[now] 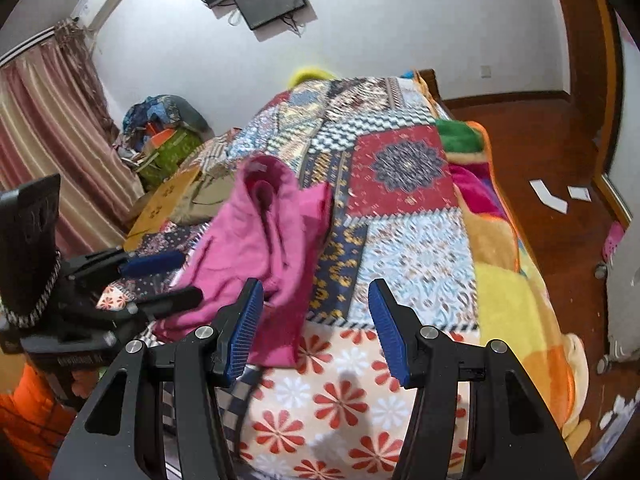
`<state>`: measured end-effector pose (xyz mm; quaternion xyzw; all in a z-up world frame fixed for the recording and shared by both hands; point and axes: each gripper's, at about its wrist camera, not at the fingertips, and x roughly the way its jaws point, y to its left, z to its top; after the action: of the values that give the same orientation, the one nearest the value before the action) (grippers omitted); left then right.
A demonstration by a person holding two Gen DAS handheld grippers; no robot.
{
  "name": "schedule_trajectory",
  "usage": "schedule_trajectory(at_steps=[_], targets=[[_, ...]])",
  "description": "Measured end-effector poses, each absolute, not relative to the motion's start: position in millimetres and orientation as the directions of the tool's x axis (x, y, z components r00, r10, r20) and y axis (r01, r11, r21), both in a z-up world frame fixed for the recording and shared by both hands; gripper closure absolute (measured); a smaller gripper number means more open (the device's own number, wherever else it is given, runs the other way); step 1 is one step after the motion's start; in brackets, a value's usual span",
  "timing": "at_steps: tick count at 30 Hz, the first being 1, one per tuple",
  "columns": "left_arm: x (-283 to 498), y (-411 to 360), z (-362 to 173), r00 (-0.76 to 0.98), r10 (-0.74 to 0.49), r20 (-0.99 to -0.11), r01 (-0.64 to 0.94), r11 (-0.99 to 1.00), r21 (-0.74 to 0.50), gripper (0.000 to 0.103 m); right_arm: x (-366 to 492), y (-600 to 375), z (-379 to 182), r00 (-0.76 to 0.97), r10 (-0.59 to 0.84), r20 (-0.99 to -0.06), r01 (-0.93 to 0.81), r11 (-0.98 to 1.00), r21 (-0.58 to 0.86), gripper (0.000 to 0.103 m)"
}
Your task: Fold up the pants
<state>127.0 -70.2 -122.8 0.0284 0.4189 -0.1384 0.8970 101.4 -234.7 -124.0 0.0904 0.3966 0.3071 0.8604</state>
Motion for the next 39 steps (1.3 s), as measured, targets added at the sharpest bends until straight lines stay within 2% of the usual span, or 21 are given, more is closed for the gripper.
schedule_trajectory(at_steps=[6, 7, 8, 10, 11, 14, 19, 22, 27, 30, 32, 33, 39], targets=[[165.3, -19.4, -123.4, 0.651, -0.101, -0.752, 0.142, 0.990, -0.011, 0.049, 106.6, -193.6, -120.1, 0.462, 0.659, -0.593, -0.529, 0.742, 0.412, 0.051], [177.1, -12.1, -128.7, 0.640, -0.086, -0.763, 0.129, 0.992, -0.004, 0.059, 107.6, -185.3, -122.3, 0.452, 0.667, -0.592, -0.538, 0.734, 0.415, 0.051], [188.5, -6.3, -134.7, 0.625, -0.082, -0.777, 0.126, 0.992, -0.003, 0.076, 108.4, -178.9, -124.4, 0.444, 0.673, -0.592, -0.545, 0.727, 0.417, 0.051], [207.2, 1.7, -146.2, 0.587, -0.084, -0.805, 0.127, 0.992, -0.011, 0.085, 110.0, -163.0, -129.7, 0.426, 0.681, -0.596, -0.563, 0.715, 0.414, 0.052], [215.7, 5.5, -152.0, 0.572, -0.101, -0.814, 0.132, 0.991, -0.030, 0.085, 110.0, -156.2, -132.6, 0.417, 0.680, -0.603, -0.574, 0.711, 0.406, 0.053], [236.5, 10.7, -170.5, 0.533, -0.100, -0.840, 0.131, 0.991, -0.036, 0.086, 110.2, -140.7, -145.8, 0.393, 0.657, -0.644, -0.598, 0.714, 0.363, 0.058], [265.6, 17.7, -202.2, 0.477, -0.068, -0.876, 0.111, 0.994, -0.017, 0.086, 118.2, -138.4, -179.1, 0.378, 0.560, -0.737, -0.585, 0.761, 0.279, 0.059], [280.1, 24.2, -222.6, 0.443, -0.047, -0.895, 0.098, 0.995, -0.004, 0.085, 131.3, -152.1, -194.9, 0.332, 0.575, -0.748, -0.549, 0.762, 0.343, 0.059], [280.9, 22.3, -226.4, 0.451, -0.021, -0.892, 0.123, 0.992, 0.038, 0.085, 138.3, -166.9, -187.0, 0.331, 0.578, -0.746, -0.509, 0.775, 0.374, 0.057], [270.6, 30.4, -209.7, 0.476, -0.027, -0.879, 0.109, 0.994, 0.029, 0.077, 134.3, -176.8, -176.7, 0.352, 0.587, -0.730, -0.498, 0.777, 0.385, 0.057], [263.5, 40.0, -198.4, 0.490, -0.041, -0.871, 0.086, 0.996, 0.002, 0.058, 125.7, -182.0, -168.3, 0.373, 0.582, -0.723, -0.500, 0.782, 0.371, 0.057], [255.4, 46.6, -190.7, 0.505, -0.054, -0.861, 0.072, 0.997, -0.021, 0.055, 121.3, -184.0, -164.3, 0.381, 0.580, -0.720, -0.502, 0.784, 0.366, 0.057], [209.9, 50.2, -171.0, 0.525, -0.095, -0.846, 0.081, 0.995, -0.061, 0.050, 101.3, -194.6, -154.6, 0.392, 0.557, -0.732, -0.502, 0.796, 0.337, 0.057]])
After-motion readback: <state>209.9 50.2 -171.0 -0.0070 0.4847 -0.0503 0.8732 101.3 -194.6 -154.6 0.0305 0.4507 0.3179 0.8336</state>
